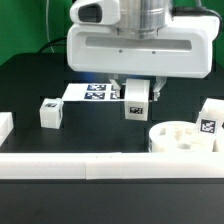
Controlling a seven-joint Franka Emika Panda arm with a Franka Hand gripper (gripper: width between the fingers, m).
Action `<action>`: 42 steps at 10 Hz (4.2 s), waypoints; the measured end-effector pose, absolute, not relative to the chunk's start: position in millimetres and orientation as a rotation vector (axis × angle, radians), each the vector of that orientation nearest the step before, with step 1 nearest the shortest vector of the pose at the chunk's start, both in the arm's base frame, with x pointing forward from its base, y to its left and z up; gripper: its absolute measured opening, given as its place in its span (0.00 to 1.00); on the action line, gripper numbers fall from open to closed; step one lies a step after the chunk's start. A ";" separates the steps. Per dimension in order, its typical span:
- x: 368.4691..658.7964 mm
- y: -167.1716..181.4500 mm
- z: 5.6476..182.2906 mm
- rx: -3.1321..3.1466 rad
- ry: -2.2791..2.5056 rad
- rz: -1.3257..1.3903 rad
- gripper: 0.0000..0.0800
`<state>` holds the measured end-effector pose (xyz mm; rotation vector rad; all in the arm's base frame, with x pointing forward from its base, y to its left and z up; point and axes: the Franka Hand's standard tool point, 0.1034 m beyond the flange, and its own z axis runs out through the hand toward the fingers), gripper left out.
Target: Assemble stool
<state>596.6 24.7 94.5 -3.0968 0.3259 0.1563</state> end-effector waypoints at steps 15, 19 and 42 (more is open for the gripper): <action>626.0 56.0 99.1 -3.063 0.137 -0.751 0.42; 627.7 60.7 99.4 -3.055 0.127 -0.781 0.42; 629.6 45.8 123.0 -3.049 0.110 -0.808 0.81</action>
Offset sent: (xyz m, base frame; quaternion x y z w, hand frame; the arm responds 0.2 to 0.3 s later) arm 0.0000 0.0000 0.0000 0.0000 0.1938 0.0000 0.9810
